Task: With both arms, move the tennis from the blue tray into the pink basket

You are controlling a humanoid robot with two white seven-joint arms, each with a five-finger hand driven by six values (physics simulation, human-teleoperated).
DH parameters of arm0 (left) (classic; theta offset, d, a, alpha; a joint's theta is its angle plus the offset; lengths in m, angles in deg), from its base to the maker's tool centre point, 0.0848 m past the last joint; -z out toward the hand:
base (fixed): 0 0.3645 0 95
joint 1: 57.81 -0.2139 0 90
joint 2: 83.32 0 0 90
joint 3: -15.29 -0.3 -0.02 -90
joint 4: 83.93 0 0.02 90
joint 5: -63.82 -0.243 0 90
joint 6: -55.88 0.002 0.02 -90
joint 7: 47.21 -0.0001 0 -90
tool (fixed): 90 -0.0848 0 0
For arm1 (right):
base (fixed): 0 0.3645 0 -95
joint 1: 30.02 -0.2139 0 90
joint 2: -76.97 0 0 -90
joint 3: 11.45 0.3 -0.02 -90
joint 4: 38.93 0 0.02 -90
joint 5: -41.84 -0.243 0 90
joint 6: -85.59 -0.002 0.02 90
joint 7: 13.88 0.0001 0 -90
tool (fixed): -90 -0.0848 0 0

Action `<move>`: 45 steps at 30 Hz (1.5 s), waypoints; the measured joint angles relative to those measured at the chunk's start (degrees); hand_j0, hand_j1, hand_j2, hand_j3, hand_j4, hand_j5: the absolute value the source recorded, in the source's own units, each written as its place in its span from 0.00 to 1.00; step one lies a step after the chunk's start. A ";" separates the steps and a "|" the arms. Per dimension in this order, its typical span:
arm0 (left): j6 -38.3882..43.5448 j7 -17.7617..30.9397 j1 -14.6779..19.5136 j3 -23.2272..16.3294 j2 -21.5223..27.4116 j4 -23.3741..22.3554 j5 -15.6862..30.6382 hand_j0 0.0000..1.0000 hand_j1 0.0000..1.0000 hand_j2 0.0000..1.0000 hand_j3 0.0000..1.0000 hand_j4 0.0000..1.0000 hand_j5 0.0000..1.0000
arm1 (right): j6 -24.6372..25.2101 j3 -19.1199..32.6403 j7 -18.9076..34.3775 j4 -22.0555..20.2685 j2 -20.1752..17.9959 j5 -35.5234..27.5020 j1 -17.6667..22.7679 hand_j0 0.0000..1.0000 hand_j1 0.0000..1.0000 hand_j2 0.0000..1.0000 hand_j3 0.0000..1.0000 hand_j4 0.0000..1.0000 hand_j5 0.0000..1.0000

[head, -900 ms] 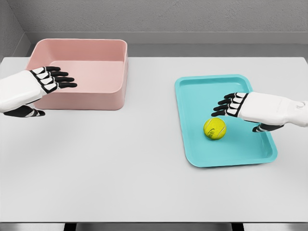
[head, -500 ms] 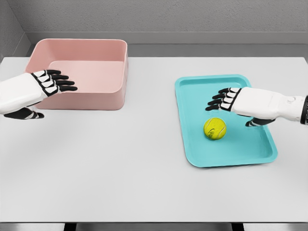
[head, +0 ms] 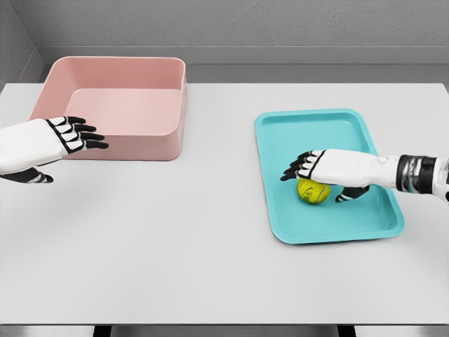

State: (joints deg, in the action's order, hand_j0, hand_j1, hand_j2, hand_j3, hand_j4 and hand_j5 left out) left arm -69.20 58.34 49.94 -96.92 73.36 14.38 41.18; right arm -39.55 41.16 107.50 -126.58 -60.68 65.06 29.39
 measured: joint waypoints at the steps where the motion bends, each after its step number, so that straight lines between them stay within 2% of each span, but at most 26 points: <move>1: 0.00 0.01 0.00 -0.01 -0.01 -0.01 0.01 1.00 1.00 1.00 1.00 1.00 1.00 | 0.00 -0.05 0.01 0.26 0.17 0.10 0.00 1.00 1.00 1.00 1.00 1.00 1.00; 8: 0.00 0.04 0.00 -0.32 -0.01 0.02 0.05 1.00 1.00 1.00 1.00 1.00 1.00 | 0.00 -0.15 0.03 2.62 2.21 1.82 0.00 0.98 0.98 0.98 0.98 0.98 0.98; 10: 0.00 0.04 0.00 -0.35 -0.03 0.03 0.06 1.00 1.00 1.00 1.00 1.00 1.00 | 0.00 -0.19 0.17 2.79 2.37 2.11 0.00 0.93 0.93 0.93 0.93 0.93 0.93; 11: 0.00 0.04 0.00 -0.36 -0.04 0.03 0.06 1.00 1.00 1.00 1.00 1.00 1.00 | 0.01 -0.21 0.45 2.83 2.41 2.20 0.09 0.87 0.87 0.87 0.87 0.87 0.87; 18: 0.00 0.04 -0.09 -0.39 0.01 0.03 0.07 1.00 1.00 1.00 1.00 1.00 1.00 | 0.18 -0.45 1.27 2.91 2.51 2.07 0.09 0.79 0.79 0.79 0.79 0.79 0.79; 31: 0.00 0.04 0.00 -0.39 -0.04 0.04 0.07 1.00 1.00 1.00 1.00 1.00 1.00 | 0.19 -0.52 1.46 2.60 2.51 2.55 0.18 0.64 0.64 0.64 0.64 0.64 0.64; 39: 0.00 0.04 -0.09 -0.39 0.02 0.04 0.15 1.00 1.00 1.00 1.00 1.00 1.00 | 0.01 -0.48 1.66 2.26 2.46 2.69 -0.09 0.64 0.64 0.64 0.64 0.64 0.64; 43: 0.00 0.05 -0.09 -0.39 -0.01 0.04 0.15 1.00 1.00 1.00 1.00 1.00 1.00 | -0.01 0.35 2.51 0.62 1.95 2.34 -0.18 0.56 0.56 0.56 0.56 0.56 0.56; 45: 0.00 0.04 -0.09 -0.39 -0.01 0.04 0.15 1.00 1.00 1.00 1.00 1.00 1.00 | -0.01 0.78 3.05 0.21 1.91 2.13 -0.44 0.56 0.56 0.56 0.56 0.56 0.56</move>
State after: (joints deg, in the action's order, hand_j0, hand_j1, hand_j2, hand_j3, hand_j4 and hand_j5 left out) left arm -69.20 58.38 49.85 -97.31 73.34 14.42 41.34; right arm -39.56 41.94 110.55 -126.38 -58.77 67.19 28.95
